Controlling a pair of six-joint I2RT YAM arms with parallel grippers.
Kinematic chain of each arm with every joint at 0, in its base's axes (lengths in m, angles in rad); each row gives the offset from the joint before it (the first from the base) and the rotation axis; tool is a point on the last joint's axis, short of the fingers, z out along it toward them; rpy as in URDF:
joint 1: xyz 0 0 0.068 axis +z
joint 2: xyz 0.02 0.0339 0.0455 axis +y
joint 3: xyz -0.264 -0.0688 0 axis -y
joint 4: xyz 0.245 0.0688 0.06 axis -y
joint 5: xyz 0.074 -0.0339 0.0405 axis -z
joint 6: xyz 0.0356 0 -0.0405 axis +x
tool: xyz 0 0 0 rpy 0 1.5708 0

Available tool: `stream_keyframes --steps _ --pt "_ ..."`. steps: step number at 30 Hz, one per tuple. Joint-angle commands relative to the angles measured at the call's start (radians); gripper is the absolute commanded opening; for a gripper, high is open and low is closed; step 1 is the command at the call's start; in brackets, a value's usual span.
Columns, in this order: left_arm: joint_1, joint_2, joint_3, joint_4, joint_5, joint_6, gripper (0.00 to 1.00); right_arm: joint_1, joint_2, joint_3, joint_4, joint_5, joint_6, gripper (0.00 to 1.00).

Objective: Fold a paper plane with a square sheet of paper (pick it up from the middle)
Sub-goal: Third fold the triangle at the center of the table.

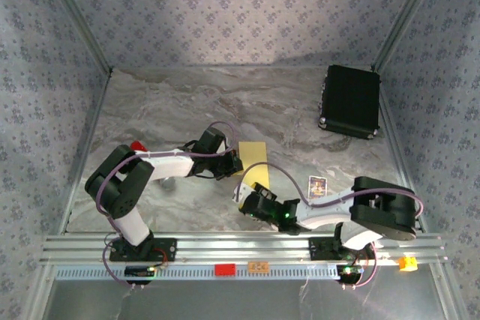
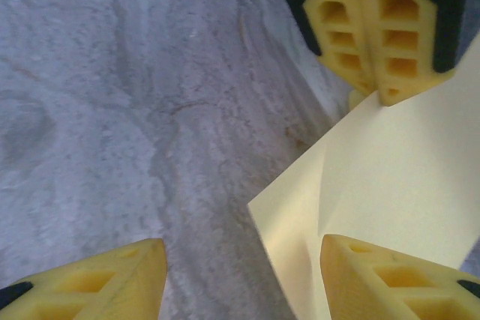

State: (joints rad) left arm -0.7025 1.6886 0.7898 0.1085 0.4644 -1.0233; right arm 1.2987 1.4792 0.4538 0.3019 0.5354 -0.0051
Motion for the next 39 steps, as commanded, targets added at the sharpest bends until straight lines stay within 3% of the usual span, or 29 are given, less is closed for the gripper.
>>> stream_keyframes --steps 1,21,39 --pt "0.004 -0.026 -0.006 -0.004 0.021 -0.011 0.0 0.011 0.024 0.033 0.051 0.152 -0.03 0.58" --pt "0.004 -0.025 -0.006 -0.002 0.021 -0.011 0.0 0.012 0.014 0.015 0.054 0.14 -0.013 0.32" --pt "0.004 -0.023 -0.007 -0.004 0.019 -0.012 0.0 0.016 -0.022 -0.006 0.033 0.142 0.005 0.28"
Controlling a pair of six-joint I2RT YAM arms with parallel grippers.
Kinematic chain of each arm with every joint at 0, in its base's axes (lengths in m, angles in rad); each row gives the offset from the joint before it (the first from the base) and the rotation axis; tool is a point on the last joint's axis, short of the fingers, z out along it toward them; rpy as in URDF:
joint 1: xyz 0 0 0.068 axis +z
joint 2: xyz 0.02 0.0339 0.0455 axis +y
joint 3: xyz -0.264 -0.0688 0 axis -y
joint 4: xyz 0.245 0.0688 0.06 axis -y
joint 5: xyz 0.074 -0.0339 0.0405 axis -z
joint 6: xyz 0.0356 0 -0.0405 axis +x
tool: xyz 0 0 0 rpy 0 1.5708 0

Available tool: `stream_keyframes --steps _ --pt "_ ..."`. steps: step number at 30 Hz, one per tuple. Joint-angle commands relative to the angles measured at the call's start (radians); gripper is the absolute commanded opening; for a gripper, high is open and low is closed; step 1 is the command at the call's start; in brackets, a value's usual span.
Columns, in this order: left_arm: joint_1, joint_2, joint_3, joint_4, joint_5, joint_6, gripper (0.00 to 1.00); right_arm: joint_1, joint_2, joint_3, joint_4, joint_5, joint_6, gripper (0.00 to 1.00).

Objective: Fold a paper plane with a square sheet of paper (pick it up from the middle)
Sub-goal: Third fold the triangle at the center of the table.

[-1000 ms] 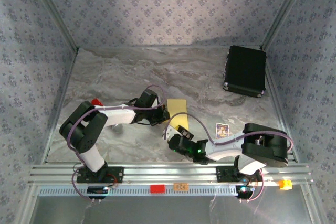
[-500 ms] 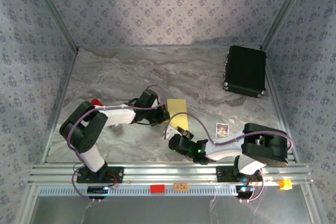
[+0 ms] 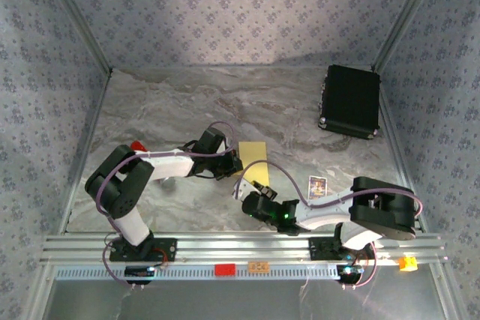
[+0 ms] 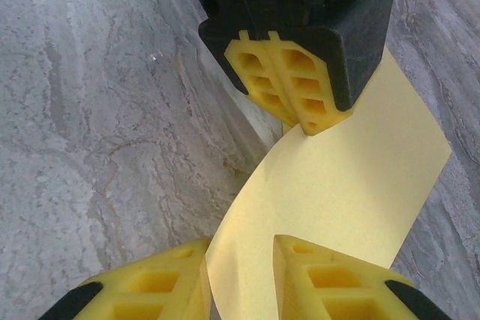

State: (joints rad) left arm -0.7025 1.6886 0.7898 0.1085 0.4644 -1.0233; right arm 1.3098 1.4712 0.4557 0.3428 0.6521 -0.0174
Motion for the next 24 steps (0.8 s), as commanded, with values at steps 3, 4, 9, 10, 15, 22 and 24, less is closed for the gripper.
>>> stream_keyframes --steps 3,4,9,10,15,22,24 --pt "0.004 -0.023 -0.006 -0.004 0.017 -0.012 0.0 0.005 -0.015 -0.009 -0.008 0.029 0.017 0.25" --pt "0.003 -0.023 -0.007 -0.004 0.017 -0.012 0.0 0.006 -0.015 -0.008 -0.007 0.032 0.017 0.25" --pt "0.005 -0.026 -0.012 -0.003 0.012 -0.014 0.0 0.005 -0.017 -0.009 -0.002 0.036 0.019 0.18" --pt "0.004 -0.027 -0.013 -0.003 0.013 -0.014 0.0 0.006 -0.017 -0.009 -0.002 0.035 0.019 0.16" --pt "0.003 -0.036 -0.017 -0.007 0.001 -0.014 0.02 0.006 -0.022 -0.009 -0.005 0.031 0.022 0.1" --pt "0.013 -0.091 -0.021 -0.074 -0.062 0.011 0.24 -0.017 -0.038 0.006 -0.05 -0.065 0.064 0.06" --pt "0.019 -0.122 -0.022 -0.111 -0.098 0.024 0.36 -0.039 -0.049 0.011 -0.062 -0.137 0.09 0.05"
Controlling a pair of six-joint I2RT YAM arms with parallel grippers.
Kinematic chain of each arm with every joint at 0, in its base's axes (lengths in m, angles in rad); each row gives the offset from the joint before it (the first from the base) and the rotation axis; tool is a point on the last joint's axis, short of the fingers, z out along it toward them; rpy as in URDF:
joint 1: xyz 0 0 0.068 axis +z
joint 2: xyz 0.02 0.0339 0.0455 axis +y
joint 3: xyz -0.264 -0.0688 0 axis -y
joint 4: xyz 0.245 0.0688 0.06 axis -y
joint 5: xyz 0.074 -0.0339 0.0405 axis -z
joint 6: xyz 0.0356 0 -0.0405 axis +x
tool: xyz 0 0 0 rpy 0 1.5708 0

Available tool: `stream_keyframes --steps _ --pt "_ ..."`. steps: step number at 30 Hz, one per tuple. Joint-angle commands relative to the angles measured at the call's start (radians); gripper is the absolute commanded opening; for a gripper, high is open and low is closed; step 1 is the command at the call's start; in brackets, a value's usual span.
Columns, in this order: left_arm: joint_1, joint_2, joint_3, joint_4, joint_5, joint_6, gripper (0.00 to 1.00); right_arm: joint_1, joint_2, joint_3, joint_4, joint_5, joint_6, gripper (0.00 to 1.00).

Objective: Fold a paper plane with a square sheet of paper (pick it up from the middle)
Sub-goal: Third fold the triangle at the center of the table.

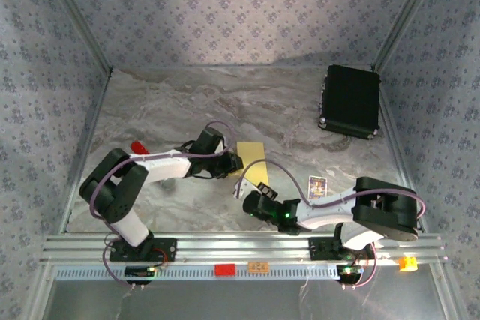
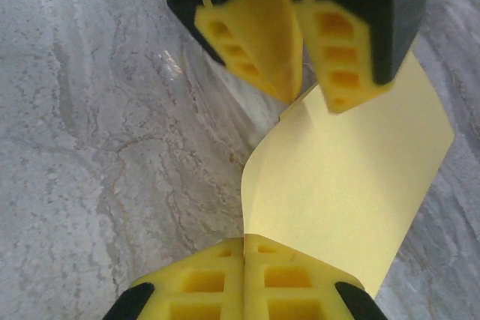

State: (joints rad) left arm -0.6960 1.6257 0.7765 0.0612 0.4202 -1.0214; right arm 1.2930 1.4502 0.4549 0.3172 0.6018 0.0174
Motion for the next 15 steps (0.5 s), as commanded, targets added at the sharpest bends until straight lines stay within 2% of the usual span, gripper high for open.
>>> stream_keyframes --steps 1,4,9,12,15 --pt "0.017 -0.073 -0.011 -0.082 -0.069 0.029 0.39 -0.034 -0.034 0.01 -0.036 -0.122 0.072 0.05" --pt "0.027 -0.126 -0.012 -0.14 -0.121 0.05 0.46 -0.093 -0.061 0.008 -0.035 -0.265 0.145 0.05" --pt "0.043 -0.233 -0.034 -0.215 -0.249 0.067 0.49 -0.265 -0.091 0.025 -0.048 -0.65 0.273 0.04" --pt "0.063 -0.28 -0.062 -0.216 -0.271 0.063 0.49 -0.342 -0.092 0.041 -0.068 -0.794 0.335 0.04" --pt "0.074 -0.297 -0.076 -0.215 -0.269 0.063 0.49 -0.395 -0.098 0.035 -0.043 -0.886 0.38 0.04"
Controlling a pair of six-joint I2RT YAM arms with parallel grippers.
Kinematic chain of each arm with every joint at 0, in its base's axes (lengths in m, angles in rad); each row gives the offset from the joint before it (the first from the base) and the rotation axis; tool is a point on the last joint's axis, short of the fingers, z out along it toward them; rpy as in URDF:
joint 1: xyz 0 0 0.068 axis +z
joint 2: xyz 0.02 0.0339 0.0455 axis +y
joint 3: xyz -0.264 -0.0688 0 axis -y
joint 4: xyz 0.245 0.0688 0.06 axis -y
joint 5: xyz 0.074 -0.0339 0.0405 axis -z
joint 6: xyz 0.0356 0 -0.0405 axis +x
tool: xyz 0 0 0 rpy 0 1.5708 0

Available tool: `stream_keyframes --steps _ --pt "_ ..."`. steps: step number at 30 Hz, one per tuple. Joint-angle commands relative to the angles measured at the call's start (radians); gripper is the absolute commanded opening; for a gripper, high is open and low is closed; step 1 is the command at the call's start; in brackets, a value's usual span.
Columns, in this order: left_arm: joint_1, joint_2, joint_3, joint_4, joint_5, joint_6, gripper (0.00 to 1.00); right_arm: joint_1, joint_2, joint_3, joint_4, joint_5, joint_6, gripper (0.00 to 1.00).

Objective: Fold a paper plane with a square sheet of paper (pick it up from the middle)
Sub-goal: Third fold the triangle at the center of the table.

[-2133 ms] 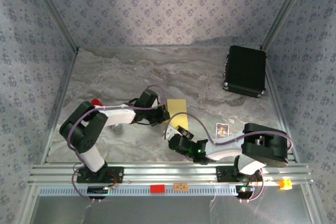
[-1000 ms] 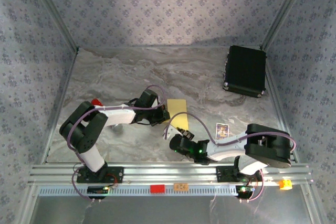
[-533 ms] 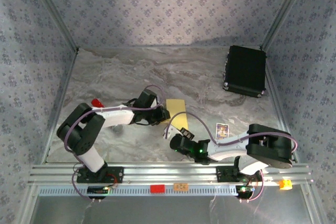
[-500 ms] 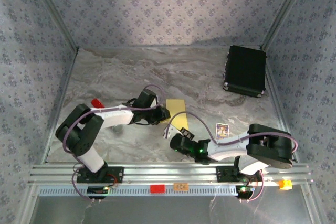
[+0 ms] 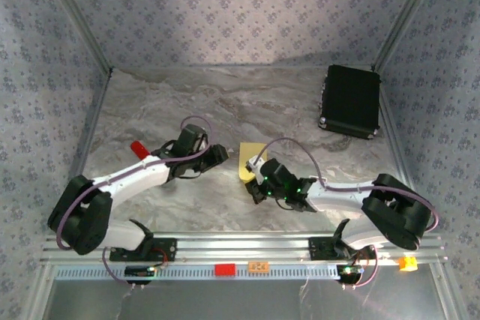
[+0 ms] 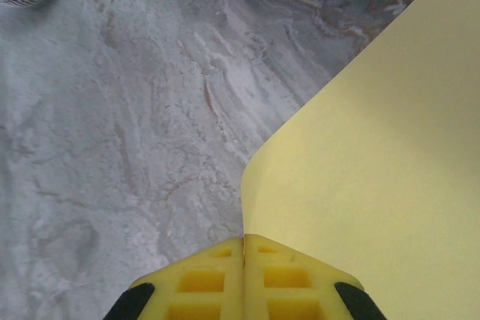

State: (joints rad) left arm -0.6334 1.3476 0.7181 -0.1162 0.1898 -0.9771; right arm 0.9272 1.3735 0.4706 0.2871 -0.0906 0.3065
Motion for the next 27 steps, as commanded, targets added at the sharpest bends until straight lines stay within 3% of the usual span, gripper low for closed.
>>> stream_keyframes --steps 1,8,15,27 --pt "0.011 -0.019 -0.02 -0.036 -0.036 0.017 0.49 -0.044 -0.025 0.017 -0.007 -0.218 0.102 0.04" --pt "0.012 -0.009 -0.024 0.008 0.002 0.015 0.48 -0.12 -0.039 -0.011 0.025 -0.346 0.152 0.04" --pt "0.012 0.013 -0.005 0.062 0.064 0.034 0.38 -0.14 -0.053 -0.036 0.055 -0.44 0.144 0.04" --pt "-0.021 0.195 0.145 0.07 0.193 0.137 0.25 -0.147 0.003 -0.034 0.037 -0.493 0.122 0.04"
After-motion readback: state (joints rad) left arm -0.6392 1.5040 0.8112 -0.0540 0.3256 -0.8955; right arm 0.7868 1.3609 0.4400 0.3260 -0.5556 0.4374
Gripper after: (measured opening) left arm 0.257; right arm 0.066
